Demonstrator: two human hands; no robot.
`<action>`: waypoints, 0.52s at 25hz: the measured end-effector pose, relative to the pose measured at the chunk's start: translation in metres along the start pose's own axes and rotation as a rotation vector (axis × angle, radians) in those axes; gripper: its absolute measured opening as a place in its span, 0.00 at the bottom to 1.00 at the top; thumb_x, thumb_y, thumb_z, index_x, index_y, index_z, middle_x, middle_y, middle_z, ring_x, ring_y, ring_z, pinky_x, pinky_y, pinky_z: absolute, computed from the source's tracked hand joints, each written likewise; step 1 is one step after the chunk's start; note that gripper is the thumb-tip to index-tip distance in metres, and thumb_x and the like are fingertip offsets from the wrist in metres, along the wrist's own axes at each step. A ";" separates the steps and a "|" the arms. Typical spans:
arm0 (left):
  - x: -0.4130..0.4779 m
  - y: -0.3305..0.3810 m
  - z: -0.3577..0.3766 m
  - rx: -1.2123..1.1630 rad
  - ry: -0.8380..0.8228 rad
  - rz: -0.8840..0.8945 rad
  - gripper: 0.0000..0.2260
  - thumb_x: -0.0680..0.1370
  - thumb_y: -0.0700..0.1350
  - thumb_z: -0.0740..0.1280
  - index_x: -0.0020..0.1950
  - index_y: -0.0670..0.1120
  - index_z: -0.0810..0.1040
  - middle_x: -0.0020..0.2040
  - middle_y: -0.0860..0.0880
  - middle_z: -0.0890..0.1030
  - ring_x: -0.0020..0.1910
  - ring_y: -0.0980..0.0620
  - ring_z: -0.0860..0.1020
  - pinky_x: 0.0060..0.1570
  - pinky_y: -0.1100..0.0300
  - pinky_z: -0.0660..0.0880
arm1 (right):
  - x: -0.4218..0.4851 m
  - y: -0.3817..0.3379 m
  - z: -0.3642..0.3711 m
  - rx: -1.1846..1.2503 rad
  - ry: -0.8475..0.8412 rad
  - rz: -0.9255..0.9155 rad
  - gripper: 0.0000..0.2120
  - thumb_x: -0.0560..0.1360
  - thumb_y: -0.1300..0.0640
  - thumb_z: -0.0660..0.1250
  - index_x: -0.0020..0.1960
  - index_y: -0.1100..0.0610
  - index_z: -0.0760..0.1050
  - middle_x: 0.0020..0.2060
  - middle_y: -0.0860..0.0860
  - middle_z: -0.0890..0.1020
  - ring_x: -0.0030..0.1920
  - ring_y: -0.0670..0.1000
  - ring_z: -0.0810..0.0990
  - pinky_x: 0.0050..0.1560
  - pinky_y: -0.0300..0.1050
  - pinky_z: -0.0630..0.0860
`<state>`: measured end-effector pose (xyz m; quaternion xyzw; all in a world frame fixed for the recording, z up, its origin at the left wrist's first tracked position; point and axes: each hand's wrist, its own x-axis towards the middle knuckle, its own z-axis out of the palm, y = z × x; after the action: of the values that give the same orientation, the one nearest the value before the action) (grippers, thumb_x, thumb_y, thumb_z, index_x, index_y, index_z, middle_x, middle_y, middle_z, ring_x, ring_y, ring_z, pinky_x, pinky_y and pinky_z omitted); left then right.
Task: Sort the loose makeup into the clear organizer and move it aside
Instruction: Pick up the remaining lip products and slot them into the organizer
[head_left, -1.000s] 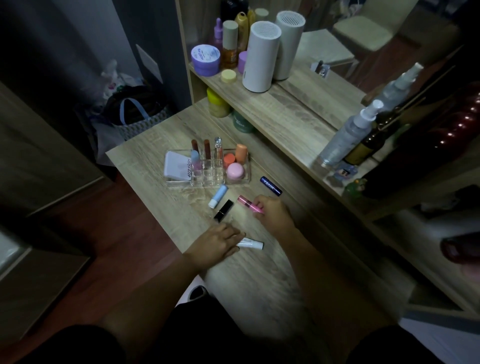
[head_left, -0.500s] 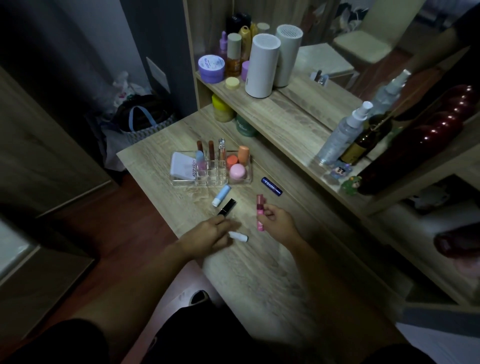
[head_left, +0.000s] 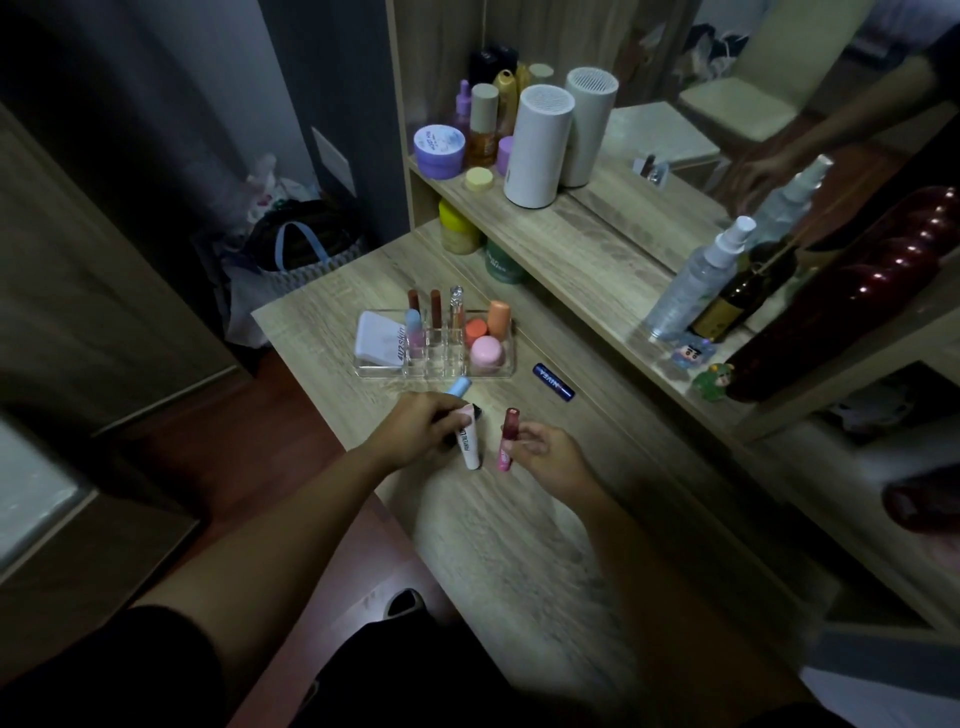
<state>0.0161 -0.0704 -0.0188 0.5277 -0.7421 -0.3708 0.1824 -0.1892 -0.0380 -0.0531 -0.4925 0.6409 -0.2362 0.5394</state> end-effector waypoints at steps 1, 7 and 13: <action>0.003 0.002 -0.004 0.021 0.002 0.014 0.07 0.78 0.43 0.66 0.48 0.43 0.82 0.39 0.43 0.84 0.37 0.51 0.78 0.37 0.64 0.68 | 0.000 -0.004 -0.001 0.022 0.017 -0.010 0.15 0.74 0.60 0.68 0.61 0.58 0.74 0.51 0.52 0.83 0.51 0.48 0.82 0.51 0.41 0.78; 0.030 0.013 -0.054 0.167 0.143 0.128 0.07 0.77 0.42 0.66 0.49 0.40 0.80 0.42 0.44 0.82 0.42 0.45 0.79 0.39 0.61 0.66 | 0.018 -0.046 -0.003 0.126 0.118 -0.173 0.13 0.75 0.55 0.67 0.59 0.54 0.75 0.47 0.48 0.82 0.47 0.46 0.81 0.45 0.38 0.78; 0.059 0.017 -0.092 0.292 0.297 0.208 0.07 0.75 0.42 0.68 0.47 0.40 0.83 0.41 0.40 0.83 0.40 0.44 0.79 0.41 0.56 0.71 | 0.049 -0.089 0.001 0.207 0.238 -0.301 0.13 0.74 0.62 0.68 0.50 0.43 0.77 0.40 0.41 0.83 0.41 0.37 0.82 0.45 0.39 0.81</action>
<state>0.0438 -0.1543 0.0472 0.5179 -0.8032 -0.1570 0.2488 -0.1518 -0.1172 -0.0021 -0.4933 0.5918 -0.4350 0.4662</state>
